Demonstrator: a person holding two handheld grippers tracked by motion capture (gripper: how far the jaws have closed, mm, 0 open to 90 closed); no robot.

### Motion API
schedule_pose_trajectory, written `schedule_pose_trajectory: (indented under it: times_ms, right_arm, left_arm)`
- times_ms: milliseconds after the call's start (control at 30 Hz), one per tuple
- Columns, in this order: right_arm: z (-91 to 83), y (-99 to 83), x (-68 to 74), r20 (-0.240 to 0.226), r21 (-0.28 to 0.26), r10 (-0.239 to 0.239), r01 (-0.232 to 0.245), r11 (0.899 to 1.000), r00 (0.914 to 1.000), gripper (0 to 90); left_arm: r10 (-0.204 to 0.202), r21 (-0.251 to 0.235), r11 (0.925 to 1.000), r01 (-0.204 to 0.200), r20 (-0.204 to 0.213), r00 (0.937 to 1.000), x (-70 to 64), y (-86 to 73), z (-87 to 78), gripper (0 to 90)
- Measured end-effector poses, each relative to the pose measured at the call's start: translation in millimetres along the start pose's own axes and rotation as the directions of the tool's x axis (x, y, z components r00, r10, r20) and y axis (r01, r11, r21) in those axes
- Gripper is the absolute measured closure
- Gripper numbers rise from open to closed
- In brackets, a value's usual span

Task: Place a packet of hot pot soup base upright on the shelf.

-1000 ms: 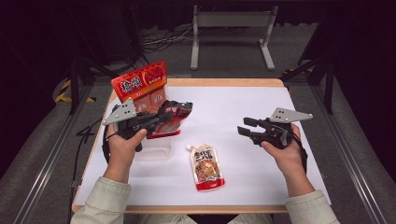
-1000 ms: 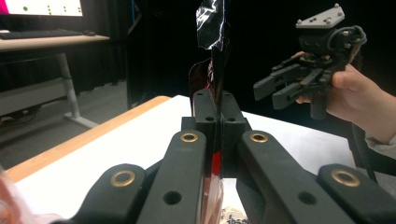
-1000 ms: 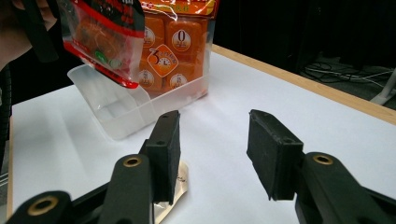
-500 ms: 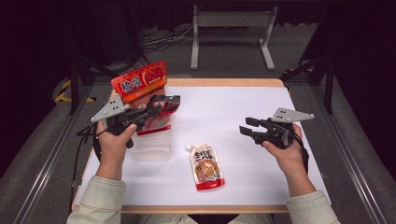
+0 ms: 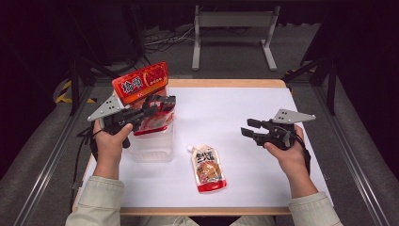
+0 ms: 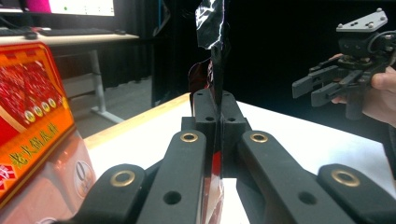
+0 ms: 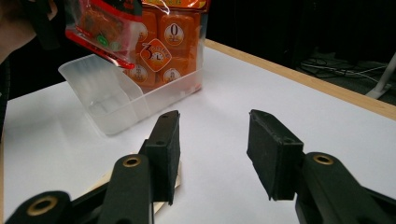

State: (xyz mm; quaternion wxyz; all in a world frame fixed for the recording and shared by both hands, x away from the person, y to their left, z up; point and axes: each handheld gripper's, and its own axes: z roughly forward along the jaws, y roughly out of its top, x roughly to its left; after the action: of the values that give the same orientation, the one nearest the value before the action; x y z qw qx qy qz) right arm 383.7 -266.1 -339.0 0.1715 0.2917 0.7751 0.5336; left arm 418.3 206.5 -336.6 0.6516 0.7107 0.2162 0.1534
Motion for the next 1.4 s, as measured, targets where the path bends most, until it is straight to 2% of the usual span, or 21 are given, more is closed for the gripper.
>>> schedule_pose_trajectory:
  times_ms: [167, 433, 733, 833, 933, 1067, 1200, 1400]
  right_arm:
    - [0.4, -0.3, -0.2, -0.005, -0.002, 0.004, -0.004, 1.0, 1.0, 54.8]
    - [2.3, -0.7, 0.9, -0.014, 0.001, 0.002, -0.002, 1.0, 0.9999, 54.5]
    - [2.7, -0.9, 1.0, -0.019, 0.001, 0.004, -0.004, 1.0, 0.9998, 54.3]
    - [2.9, -0.8, 1.5, -0.022, 0.001, 0.004, -0.004, 1.0, 0.9998, 54.2]
    - [3.2, -0.9, 1.4, -0.024, 0.001, 0.004, -0.004, 1.0, 0.9997, 54.1]
    - [3.8, -1.0, 1.3, -0.025, 0.002, 0.005, -0.005, 1.0, 0.9997, 53.8]
    - [4.6, -1.2, 1.6, -0.026, 0.002, 0.007, -0.007, 1.0, 0.9996, 53.2]
    - [6.2, -2.3, 1.3, -0.031, 0.005, 0.01, -0.01, 1.0, 0.9995, 52.7]
  left_arm:
    - [-0.002, 0.023, 0.9997, 0.001, 0.022, 0.9997, 7.2, -8.9, 2.1, 89.4]
    - [-0.024, 0.061, 0.9979, 0.023, 0.017, 0.9996, 12.1, -17.2, 5.1, 89.4]
    - [-0.029, 0.059, 0.998, 0.025, 0.068, 0.9972, 7.7, -16.8, 5.1, 89.4]
    - [-0.027, 0.072, 0.9972, 0.021, 0.086, 0.9959, 5.6, -16.7, 5.2, 89.3]
    - [-0.025, 0.088, 0.9959, 0.017, 0.085, 0.9961, 6.4, -18.2, 4.9, 89.3]
    - [-0.044, 0.089, 0.9954, 0.036, 0.084, 0.9955, 9.4, -21.1, 3.7, 89.3]
    - [-0.103, 0.108, 0.9896, 0.095, 0.079, 0.9915, 13.4, -25.1, 1.9, 89.2]
    - [-0.113, 0.125, 0.9867, 0.105, 0.064, 0.9915, 16.1, -26.0, -1.2, 89.1]
